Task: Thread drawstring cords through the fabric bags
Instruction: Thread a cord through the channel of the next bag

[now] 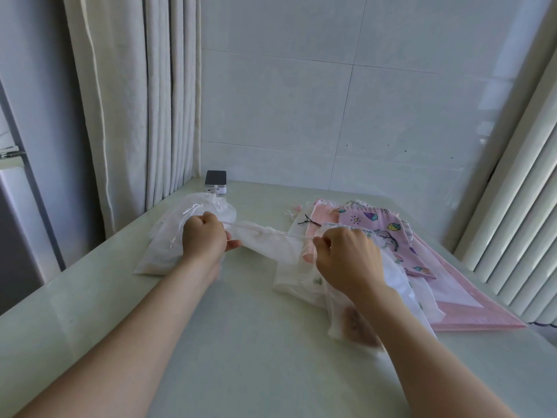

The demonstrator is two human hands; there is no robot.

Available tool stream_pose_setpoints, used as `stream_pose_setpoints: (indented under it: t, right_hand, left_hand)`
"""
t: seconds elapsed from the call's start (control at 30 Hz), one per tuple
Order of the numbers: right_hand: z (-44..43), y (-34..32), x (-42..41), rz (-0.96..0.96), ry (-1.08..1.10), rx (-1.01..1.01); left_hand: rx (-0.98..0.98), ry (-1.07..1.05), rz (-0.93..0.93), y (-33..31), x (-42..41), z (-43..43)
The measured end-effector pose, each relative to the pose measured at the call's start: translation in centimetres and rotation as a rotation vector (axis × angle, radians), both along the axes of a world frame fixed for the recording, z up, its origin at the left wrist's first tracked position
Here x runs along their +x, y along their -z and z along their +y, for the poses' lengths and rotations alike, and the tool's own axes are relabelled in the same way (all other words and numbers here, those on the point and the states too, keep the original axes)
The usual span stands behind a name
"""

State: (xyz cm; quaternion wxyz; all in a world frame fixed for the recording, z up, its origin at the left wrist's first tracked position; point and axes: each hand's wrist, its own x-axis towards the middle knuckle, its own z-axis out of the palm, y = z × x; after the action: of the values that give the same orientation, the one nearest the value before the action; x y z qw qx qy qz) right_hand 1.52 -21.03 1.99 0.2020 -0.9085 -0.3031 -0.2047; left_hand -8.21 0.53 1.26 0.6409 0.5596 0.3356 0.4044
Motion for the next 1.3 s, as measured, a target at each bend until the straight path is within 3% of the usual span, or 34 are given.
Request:
stream_pose_setpoints:
  t: [0.17,0.23,0.3,0.4,0.47,0.63,0.7,0.8,1.0,1.17,1.3]
  right_hand:
    - [0.2,0.2,0.5,0.012,0.029,0.083]
    - [0.3,0.3,0.7,0.082,-0.072,0.269]
    - [0.6,0.0,0.2,0.294,-0.191,0.587]
    - [1.5,-0.7,-1.5,0.749,-0.382,1.037]
    - [2.0,-0.8,-2.1,0.869,-0.444,1.133]
    - [1.5,-0.8,-1.9,1.03,-0.511,1.135]
    - [1.5,-0.4,-1.5,0.975,-0.445,1.047]
    - [1.9,0.3,-1.1,0.85,-0.38,0.916]
    - [1.7,-0.4,-0.9,0.814,-0.263,0.903]
    - [0.8,-0.1,-0.6,0.669,-0.254,0.829]
    - [0.8,0.1,-0.4,0.511,-0.284,0.778]
  left_hand:
    - [-0.12,0.123,-0.238,-0.9,-0.2,-0.5]
    - [-0.241,0.248,-0.318,-1.2,-0.3,-0.6]
    - [-0.253,0.335,-0.298,-1.2,-0.4,-0.6]
    - [0.088,0.399,-0.077,-0.5,-0.3,-0.8]
    - [0.311,0.425,0.068,0.0,-0.3,-1.0]
    - [0.739,0.475,0.298,0.9,-0.9,-1.5]
    - [0.857,0.471,0.354,0.9,-1.1,-1.5]
    - [0.918,0.503,0.396,0.6,-1.3,-1.5]
    - [1.011,0.474,0.396,0.1,-1.5,-2.0]
    - [1.164,0.549,0.432,0.4,-1.7,-2.5]
    - [1.244,0.48,0.439,1.0,-1.4,-2.0]
